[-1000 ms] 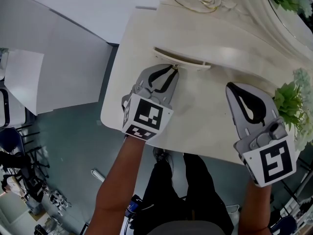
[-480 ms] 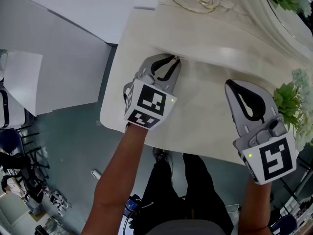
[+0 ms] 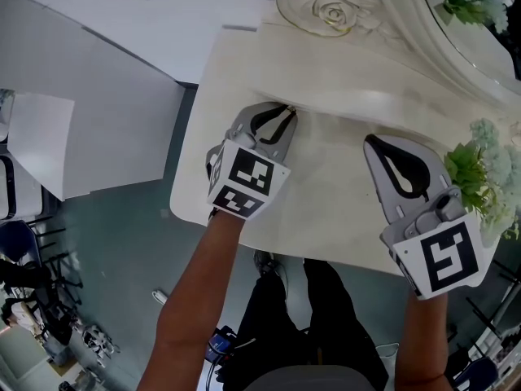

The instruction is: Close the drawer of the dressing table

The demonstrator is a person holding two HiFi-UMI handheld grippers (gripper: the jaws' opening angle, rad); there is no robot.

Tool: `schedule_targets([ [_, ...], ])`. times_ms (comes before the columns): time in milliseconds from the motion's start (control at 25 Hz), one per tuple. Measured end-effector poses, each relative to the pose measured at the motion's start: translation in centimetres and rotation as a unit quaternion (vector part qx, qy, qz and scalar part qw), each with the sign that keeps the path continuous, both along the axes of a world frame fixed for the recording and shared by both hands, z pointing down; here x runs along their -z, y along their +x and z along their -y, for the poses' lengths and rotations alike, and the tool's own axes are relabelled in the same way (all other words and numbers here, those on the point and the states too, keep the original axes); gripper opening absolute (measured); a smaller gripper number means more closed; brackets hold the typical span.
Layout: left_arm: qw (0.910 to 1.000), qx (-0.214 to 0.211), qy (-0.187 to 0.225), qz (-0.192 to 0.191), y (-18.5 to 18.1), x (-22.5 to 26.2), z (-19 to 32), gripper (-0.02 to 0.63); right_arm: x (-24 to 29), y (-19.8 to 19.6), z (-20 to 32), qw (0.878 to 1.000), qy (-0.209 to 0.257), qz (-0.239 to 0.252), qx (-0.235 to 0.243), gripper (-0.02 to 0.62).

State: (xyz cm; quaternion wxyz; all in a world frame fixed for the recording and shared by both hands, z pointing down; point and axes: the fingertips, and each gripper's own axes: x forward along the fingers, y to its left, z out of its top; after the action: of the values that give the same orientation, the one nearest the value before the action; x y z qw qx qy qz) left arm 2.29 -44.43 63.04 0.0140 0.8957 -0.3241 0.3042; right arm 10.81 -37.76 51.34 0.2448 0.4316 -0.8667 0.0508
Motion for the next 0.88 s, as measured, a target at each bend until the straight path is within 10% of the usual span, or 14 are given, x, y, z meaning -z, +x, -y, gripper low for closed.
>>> schedule_targets([
  [880, 0.9964, -0.042, 0.056, -0.048, -2.1, 16.7, -5.1, 0.005, 10.9, -2.8, -1.8, 0.999, 0.048, 0.009, -0.018, 0.002],
])
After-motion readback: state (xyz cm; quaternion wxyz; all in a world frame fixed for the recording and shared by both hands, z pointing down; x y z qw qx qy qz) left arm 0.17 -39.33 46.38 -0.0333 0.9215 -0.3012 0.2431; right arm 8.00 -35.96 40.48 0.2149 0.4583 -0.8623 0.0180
